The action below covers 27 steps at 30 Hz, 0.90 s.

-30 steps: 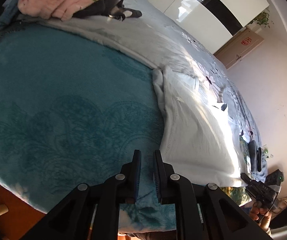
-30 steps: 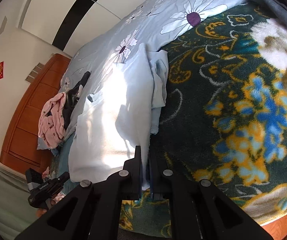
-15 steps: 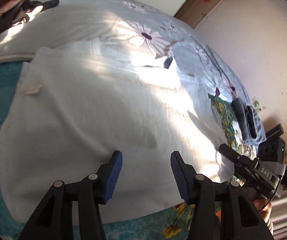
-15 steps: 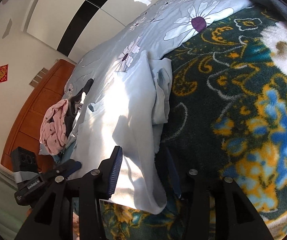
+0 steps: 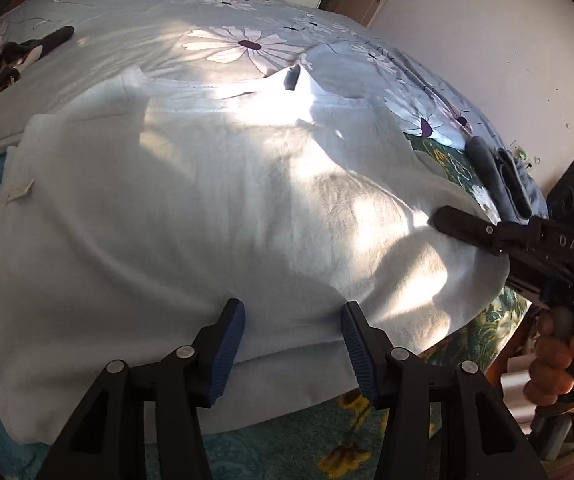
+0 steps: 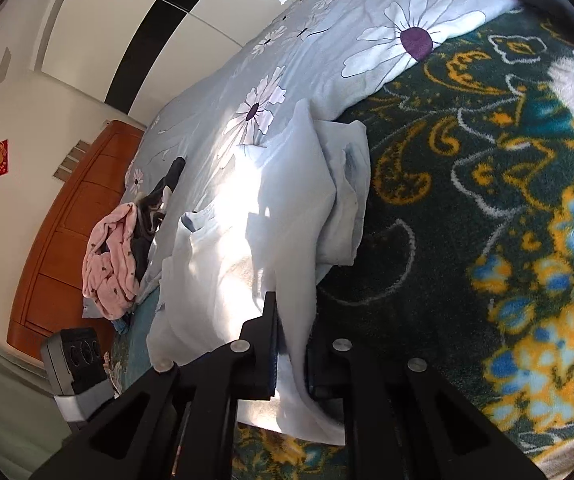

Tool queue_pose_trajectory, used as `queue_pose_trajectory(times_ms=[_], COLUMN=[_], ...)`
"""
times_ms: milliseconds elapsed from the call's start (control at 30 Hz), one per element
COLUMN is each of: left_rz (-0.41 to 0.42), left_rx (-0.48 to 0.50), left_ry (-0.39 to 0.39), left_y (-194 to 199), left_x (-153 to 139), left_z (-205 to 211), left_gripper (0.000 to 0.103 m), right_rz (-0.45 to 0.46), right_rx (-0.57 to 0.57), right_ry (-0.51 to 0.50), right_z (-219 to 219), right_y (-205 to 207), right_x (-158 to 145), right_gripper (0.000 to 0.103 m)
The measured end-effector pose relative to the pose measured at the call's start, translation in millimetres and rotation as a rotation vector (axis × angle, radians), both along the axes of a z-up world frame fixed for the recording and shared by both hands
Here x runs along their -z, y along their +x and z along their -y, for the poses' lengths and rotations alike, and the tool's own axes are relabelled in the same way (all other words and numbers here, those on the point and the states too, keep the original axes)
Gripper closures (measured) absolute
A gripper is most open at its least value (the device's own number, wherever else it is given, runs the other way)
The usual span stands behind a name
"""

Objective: Fold clothes

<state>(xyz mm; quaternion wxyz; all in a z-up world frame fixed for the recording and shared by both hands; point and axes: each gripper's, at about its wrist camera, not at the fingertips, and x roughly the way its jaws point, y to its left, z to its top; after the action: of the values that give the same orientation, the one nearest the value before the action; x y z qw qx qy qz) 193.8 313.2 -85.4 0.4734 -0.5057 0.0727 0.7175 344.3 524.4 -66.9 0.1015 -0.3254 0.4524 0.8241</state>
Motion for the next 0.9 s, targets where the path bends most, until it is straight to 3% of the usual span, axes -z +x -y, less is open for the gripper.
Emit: queue_pose_trajectory(times_ms=[100, 200, 433, 533, 667, 900], left_rz=[0.159, 0.243, 0.254, 0.299, 0.323, 0.357], left_rx=[-0.048, -0.144, -0.396, -0.460, -0.497, -0.515], left_ry=[0.151, 0.288, 0.431, 0.472, 0.473, 0.447], left_y=[-18.3, -38.5, -81.5, -95.3, -98.0, -99.4], left_x=[-5.4, -10.9, -18.6, -13.7, -2.6, 14.2], left_z=[31.8, 81.0, 188.6, 218.1, 237.1, 248.8], left_gripper=[0.050, 0.048, 0.048, 0.047, 0.047, 0.047], right_rz=[0.056, 0.112, 0.218, 0.214, 0.241, 0.380], right_rx=[-0.022, -0.051, -0.206, -0.313, -0.432, -0.585], right_ry=[0.076, 0.166, 0.450, 0.499, 0.552, 0.551], right_z=[8.0, 19.6, 80.6, 120.3, 177.9, 249.2], right_y=[-12.5, -31.3, -104.1, -138.1, -175.9, -206.8], right_x=[-21.9, -50.6, -114.5, -124.6, -105.3, -21.8], right_gripper=[0.093, 0.093, 0.093, 0.093, 0.093, 0.089])
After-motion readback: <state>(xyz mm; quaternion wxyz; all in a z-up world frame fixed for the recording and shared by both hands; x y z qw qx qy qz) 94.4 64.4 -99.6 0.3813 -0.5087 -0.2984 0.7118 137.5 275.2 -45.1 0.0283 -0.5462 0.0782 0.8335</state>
